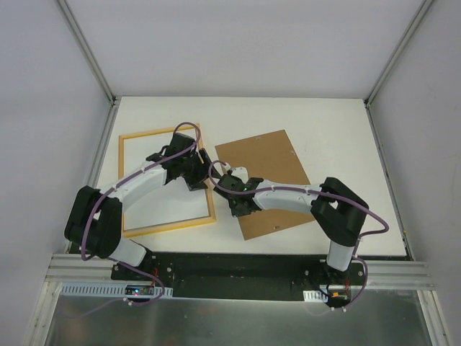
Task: Put the photo into the frame
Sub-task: Hold the backboard at the center of the board, then pick up the backboard from the center of the board.
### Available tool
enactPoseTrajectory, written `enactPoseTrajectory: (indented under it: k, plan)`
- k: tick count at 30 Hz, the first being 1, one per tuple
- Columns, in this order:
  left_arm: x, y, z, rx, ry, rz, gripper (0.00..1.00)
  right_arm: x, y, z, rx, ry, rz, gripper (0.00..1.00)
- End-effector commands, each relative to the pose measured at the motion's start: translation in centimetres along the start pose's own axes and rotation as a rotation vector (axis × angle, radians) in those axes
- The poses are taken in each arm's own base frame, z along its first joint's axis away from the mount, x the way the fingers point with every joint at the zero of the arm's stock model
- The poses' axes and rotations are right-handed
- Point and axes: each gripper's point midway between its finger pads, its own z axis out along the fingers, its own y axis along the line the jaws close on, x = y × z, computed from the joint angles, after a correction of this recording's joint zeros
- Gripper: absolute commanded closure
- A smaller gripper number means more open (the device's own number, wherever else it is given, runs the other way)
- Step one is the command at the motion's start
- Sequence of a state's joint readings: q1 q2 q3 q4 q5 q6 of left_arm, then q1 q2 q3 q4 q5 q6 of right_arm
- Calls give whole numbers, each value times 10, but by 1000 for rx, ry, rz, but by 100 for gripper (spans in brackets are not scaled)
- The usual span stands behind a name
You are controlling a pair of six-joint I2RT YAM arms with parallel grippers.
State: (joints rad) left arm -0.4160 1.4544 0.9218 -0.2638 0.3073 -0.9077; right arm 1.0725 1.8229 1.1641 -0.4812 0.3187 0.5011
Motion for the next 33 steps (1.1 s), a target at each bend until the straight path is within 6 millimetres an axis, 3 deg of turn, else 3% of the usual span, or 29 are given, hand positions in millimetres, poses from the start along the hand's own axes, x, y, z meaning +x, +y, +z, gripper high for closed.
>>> enactPoseTrajectory:
  k: [1,7,20,29,33]
  plan:
    - [11,-19,13,37,41,-43,36,11,-29,-5,76,18,-4,99]
    - [22,-28,39,49,91,-70,37,10,-41,-9,75,2,19,99]
    - [41,-38,79,56,142,-49,37,2,-44,-19,51,-17,12,99]
    - [49,-30,90,31,166,-58,37,-3,-43,-26,39,-33,9,99]
    - [48,-36,93,59,163,-49,37,-6,-43,-29,36,-37,12,99]
